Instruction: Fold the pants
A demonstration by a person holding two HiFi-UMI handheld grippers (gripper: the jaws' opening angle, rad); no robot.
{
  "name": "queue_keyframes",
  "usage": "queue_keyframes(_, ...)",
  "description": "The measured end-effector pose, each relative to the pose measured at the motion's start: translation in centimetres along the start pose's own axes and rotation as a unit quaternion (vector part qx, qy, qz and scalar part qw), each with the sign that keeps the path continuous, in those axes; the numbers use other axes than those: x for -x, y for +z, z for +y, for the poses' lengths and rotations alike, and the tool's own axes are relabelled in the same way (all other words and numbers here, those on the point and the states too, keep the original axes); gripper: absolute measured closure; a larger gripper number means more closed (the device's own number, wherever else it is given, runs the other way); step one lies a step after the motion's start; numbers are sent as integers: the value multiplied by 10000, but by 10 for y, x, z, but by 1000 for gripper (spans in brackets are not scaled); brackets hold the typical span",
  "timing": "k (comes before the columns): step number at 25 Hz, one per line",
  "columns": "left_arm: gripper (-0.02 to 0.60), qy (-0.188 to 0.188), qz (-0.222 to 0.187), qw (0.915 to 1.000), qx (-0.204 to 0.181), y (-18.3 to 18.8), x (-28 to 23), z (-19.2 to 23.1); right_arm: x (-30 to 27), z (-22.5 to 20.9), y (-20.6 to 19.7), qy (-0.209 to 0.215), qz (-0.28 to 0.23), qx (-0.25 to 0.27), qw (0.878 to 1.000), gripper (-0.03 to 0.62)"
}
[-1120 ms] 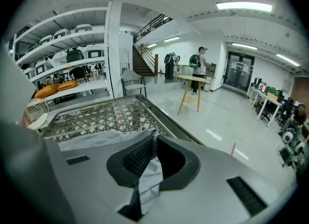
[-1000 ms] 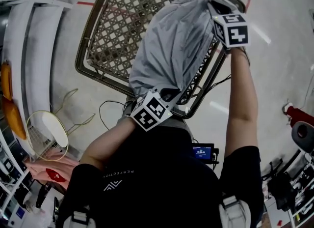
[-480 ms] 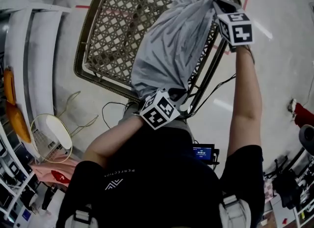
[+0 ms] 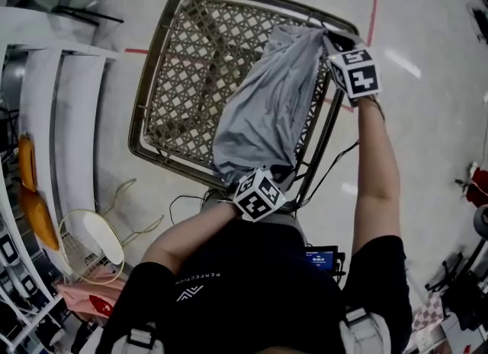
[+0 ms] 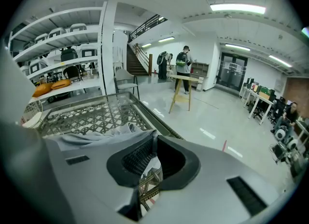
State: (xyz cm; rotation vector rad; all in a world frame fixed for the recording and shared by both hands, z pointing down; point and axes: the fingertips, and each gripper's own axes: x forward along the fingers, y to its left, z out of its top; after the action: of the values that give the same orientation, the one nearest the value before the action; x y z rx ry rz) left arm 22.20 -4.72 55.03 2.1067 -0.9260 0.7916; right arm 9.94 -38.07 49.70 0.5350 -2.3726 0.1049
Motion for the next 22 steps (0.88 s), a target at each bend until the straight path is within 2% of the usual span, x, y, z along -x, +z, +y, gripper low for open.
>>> queue_keyframes(9,561,19,-127,9999,28,7,0,1,6,-5,30,-121,-383,26,9992,542)
queue_keyframes(14,560,-49,-42,10000,-76,8,8,-11,18,-3,8,-170,210,-205,9994,540)
queue_keyframes(18,560,-165,-32,9998,-137,3,0,-8,11,-6,-7,-106,176,-555,9983,539)
queue_keyframes(20,539,-257,-23,9995,-194,3,-3,-10,11,-7,-9,-101,137,-649,9977,539)
queue_keyframes(22,490,-351,-17,9991,-256,5,-2,-16,16,-6,-9,-92,147,-690,9975,526)
